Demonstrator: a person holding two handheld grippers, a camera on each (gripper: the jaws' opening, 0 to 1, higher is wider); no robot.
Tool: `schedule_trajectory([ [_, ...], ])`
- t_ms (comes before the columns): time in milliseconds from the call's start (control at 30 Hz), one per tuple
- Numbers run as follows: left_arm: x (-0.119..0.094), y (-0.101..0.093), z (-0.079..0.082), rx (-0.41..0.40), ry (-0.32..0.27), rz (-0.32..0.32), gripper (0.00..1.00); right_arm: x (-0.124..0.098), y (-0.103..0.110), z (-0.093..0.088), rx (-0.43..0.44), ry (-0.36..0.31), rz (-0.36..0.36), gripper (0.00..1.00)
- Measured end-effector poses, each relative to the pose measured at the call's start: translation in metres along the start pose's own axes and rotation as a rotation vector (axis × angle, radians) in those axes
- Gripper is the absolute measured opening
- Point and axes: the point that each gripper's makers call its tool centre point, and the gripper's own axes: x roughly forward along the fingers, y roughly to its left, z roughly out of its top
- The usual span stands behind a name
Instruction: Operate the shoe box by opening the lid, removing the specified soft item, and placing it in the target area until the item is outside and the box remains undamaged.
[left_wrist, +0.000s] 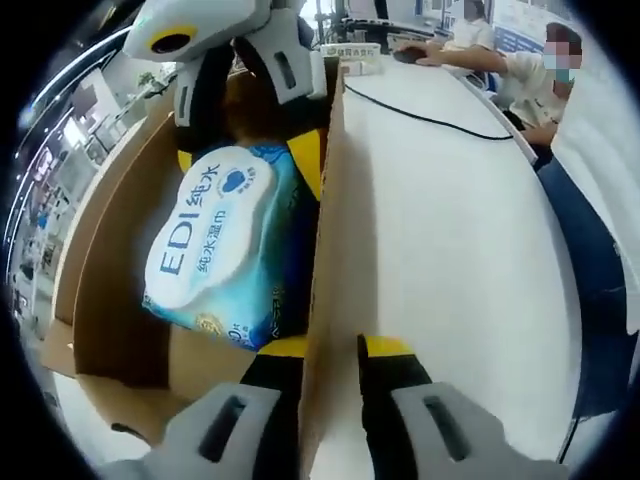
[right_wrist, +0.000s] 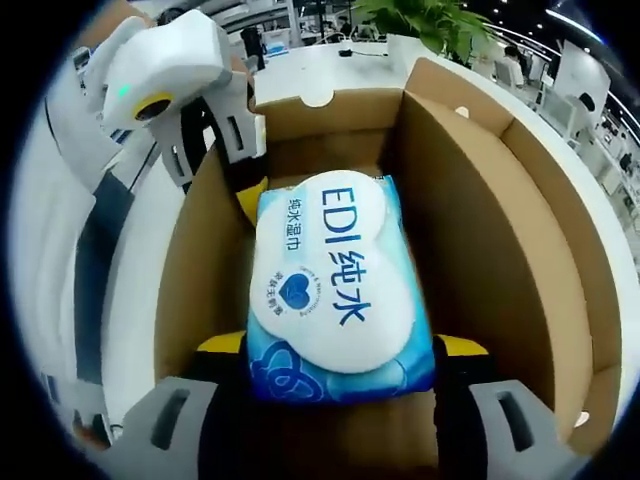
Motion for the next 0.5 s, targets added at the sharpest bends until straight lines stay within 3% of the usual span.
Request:
schedule_trajectory([
  [167, -0.007, -0.005, 0.006, -0.009, -0.024, -0.011, 0.29, 0.0, 0.0, 0.0, 0.002, 0.001, -0.001, 0.75],
  [400, -0.043, -0.017, 0.034, -0.051, -0.163, 0.021, 0.51, 0.001, 0.0, 0.0, 0.003, -0.003, -0.005, 0.75],
  [500, -0.056, -0.025, 0.038, -0.014, -0.168, 0.05, 0.54, 0.001, 0.0, 0.0, 0.002, -0.005, -0.008, 0.75],
])
